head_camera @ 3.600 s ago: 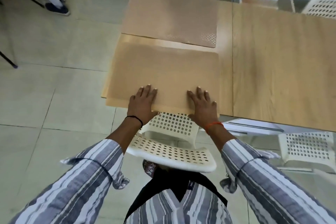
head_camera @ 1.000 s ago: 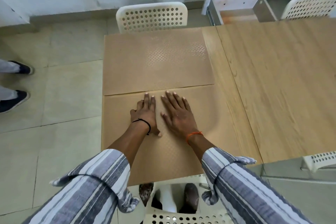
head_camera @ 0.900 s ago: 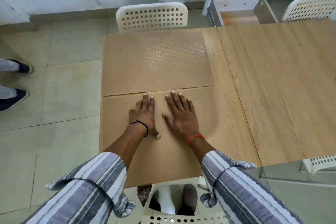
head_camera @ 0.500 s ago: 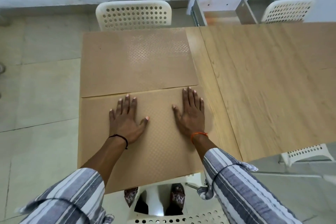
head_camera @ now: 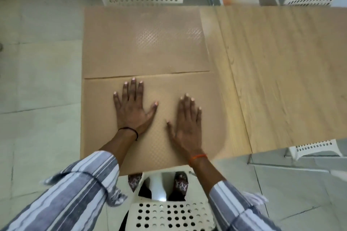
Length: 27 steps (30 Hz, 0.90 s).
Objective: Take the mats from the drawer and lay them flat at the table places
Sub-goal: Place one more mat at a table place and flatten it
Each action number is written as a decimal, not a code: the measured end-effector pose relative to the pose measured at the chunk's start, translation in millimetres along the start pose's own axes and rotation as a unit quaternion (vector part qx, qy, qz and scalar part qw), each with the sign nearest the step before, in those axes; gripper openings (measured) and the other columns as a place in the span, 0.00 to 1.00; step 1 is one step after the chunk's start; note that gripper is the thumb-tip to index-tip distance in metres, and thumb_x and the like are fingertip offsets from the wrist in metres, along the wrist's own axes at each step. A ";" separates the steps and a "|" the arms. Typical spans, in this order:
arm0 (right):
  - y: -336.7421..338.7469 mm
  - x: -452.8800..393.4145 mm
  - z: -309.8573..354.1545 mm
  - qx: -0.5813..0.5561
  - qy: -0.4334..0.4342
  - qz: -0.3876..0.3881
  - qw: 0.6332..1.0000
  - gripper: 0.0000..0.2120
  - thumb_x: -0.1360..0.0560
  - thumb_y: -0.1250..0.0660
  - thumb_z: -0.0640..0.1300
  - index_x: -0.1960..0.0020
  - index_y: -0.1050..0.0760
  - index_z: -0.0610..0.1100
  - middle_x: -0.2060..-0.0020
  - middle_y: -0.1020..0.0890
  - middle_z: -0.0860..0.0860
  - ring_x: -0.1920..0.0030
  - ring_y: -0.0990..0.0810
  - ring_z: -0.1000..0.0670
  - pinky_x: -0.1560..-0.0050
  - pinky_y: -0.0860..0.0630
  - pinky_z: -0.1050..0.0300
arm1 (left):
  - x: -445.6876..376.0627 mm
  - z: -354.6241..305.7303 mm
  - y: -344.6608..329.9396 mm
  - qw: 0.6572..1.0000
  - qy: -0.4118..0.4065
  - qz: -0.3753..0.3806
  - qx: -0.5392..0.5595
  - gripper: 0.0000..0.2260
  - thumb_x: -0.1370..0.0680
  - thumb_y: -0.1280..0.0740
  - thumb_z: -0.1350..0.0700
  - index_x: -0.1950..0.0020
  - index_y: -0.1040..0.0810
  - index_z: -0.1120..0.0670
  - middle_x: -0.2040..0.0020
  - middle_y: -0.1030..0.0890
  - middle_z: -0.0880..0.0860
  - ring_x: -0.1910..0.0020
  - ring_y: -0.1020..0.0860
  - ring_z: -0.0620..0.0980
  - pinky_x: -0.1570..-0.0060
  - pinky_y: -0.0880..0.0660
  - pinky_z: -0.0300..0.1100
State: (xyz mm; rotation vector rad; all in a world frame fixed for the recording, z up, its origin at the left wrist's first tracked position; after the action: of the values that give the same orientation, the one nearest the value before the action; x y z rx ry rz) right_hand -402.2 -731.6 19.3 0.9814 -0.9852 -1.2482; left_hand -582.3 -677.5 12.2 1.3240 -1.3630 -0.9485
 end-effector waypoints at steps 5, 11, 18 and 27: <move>-16.3 55.2 29.6 0.006 0.015 0.044 0.999 0.36 0.20 0.46 0.61 0.20 0.51 0.43 0.20 0.52 0.46 0.20 0.56 0.47 0.22 0.51 0.42 | 0.3 0.3 -2.7 1.000 -0.006 -0.002 -0.010 0.36 0.23 0.48 0.34 0.20 0.50 0.50 0.19 0.51 0.51 0.21 0.52 0.54 0.26 0.55 0.62; 6.2 57.9 -37.3 0.049 -0.035 0.038 0.997 0.37 0.21 0.49 0.63 0.20 0.53 0.44 0.20 0.52 0.48 0.20 0.56 0.46 0.22 0.52 0.42 | 1.1 -0.4 -2.4 1.000 -0.004 -0.010 -0.005 0.35 0.22 0.50 0.34 0.20 0.51 0.50 0.19 0.52 0.50 0.21 0.52 0.54 0.25 0.55 0.60; 20.1 58.3 -97.1 0.064 -0.122 0.014 0.990 0.36 0.20 0.52 0.63 0.19 0.56 0.45 0.20 0.54 0.49 0.20 0.57 0.47 0.23 0.52 0.39 | 1.5 1.3 -4.3 1.000 -0.003 -0.013 -0.005 0.34 0.22 0.51 0.35 0.20 0.51 0.50 0.19 0.51 0.51 0.21 0.52 0.54 0.25 0.55 0.61; -8.5 48.8 6.9 0.014 -0.022 0.018 0.999 0.32 0.19 0.51 0.57 0.20 0.52 0.44 0.20 0.51 0.46 0.20 0.54 0.45 0.23 0.55 0.39 | 1.1 2.8 -3.9 1.000 0.000 -0.016 -0.001 0.29 0.20 0.51 0.41 0.20 0.49 0.49 0.20 0.49 0.51 0.21 0.50 0.54 0.25 0.55 0.60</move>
State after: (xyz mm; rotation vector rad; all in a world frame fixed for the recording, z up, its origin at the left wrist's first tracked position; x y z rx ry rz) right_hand -408.1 -781.1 15.6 0.9571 -1.0532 -1.2334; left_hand -584.1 -679.2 7.9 1.3478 -1.3440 -0.9730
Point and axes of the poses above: each hand's wrist, its own x-axis away from the middle knuckle, its own y-axis out of the back of the hand, z = x × y, the point moved 1 cm from there along -x, towards the middle knuckle
